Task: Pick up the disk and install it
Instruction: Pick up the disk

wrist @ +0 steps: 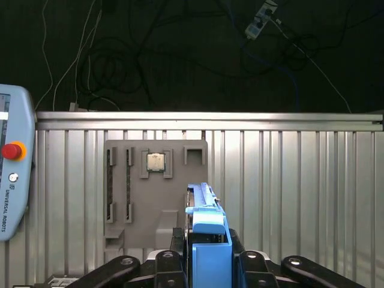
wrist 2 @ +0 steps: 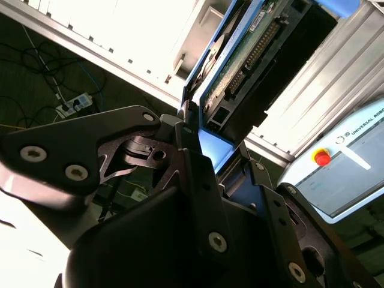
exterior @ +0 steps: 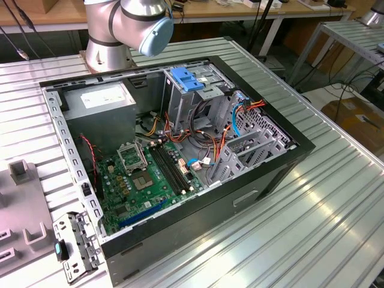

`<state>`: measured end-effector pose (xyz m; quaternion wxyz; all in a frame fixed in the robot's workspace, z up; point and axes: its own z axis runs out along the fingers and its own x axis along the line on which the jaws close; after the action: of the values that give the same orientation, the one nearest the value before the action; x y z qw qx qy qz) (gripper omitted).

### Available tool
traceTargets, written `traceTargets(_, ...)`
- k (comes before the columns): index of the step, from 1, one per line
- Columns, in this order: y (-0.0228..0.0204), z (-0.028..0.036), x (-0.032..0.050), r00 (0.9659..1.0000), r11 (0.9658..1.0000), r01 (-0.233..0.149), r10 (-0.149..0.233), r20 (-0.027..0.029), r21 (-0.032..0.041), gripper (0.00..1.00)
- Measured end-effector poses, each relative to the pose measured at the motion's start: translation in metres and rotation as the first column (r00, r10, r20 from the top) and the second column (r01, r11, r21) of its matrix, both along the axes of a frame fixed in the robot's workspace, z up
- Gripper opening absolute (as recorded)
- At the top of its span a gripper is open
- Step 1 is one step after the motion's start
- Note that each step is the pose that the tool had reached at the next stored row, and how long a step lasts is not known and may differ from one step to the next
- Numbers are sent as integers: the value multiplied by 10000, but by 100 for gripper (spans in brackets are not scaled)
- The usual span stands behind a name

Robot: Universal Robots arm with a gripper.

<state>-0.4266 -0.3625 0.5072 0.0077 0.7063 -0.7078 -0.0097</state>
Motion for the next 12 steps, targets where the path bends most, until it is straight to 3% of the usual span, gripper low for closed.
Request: traceTargets(12, 0, 0, 77, 10000, 10000, 0, 0, -1, -1, 37)
